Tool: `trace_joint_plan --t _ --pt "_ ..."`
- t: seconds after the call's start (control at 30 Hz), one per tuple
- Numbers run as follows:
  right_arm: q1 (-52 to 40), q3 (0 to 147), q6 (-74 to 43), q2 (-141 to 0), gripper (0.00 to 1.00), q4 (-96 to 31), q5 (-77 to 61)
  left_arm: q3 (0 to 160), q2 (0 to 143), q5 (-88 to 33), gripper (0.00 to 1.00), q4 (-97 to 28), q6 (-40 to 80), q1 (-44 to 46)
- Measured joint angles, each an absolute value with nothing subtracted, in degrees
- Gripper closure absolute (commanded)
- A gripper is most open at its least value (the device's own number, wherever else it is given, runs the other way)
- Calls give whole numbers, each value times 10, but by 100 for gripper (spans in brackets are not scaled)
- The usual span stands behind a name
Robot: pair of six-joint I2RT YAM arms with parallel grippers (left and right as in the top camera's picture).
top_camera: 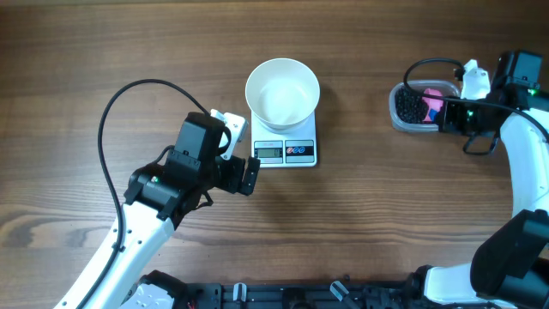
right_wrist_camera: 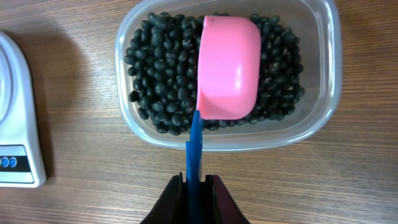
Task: Scoop item into bowl and weigh 150g on scale
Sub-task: 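Dip the pink scoop into the black beans with the right gripper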
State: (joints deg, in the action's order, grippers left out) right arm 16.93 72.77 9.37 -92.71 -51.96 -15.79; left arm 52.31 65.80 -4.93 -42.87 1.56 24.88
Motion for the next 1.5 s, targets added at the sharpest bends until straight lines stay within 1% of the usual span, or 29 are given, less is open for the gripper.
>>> trace_joint_plan --t 0.8,1.5 --pt "170 724 90 -927 96 -543 -202 523 658 -49 0 -429 15 249" --pt "180 724 46 -933 96 -538 -228 523 658 -49 0 -429 15 249"
